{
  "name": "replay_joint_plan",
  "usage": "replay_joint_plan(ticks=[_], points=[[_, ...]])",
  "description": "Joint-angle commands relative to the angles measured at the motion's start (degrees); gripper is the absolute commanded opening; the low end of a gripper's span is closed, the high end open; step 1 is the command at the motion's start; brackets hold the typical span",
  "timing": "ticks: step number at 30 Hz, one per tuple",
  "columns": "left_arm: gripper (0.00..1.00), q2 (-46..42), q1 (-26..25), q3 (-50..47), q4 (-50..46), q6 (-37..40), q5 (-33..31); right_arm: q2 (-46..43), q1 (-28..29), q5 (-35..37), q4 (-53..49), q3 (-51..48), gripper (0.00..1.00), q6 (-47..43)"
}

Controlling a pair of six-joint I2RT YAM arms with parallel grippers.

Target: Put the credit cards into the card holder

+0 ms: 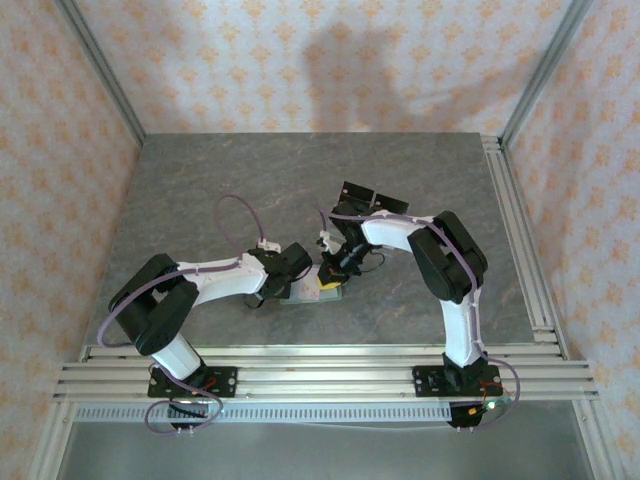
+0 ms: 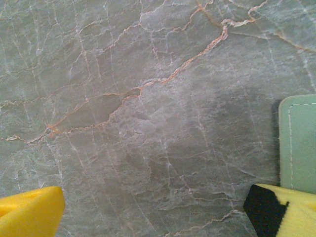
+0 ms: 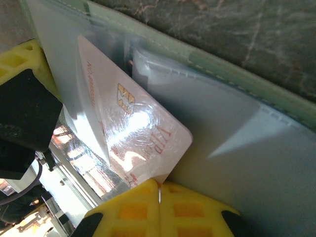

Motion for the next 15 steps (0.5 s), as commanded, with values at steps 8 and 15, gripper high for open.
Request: replay_joint_plan(ticks=[8, 15], points=[[1.00, 4.16, 0.05, -0.03, 8.09, -0.30, 2.71, 1.34, 0.94, 2.25, -2.97, 2.50, 0.00, -0.52], [1.00, 4.31, 0.06, 0.14, 8.08, -0.30, 2.83, 1.71, 1.30, 2.49, -2.90, 3.59, 0.00, 0.18]])
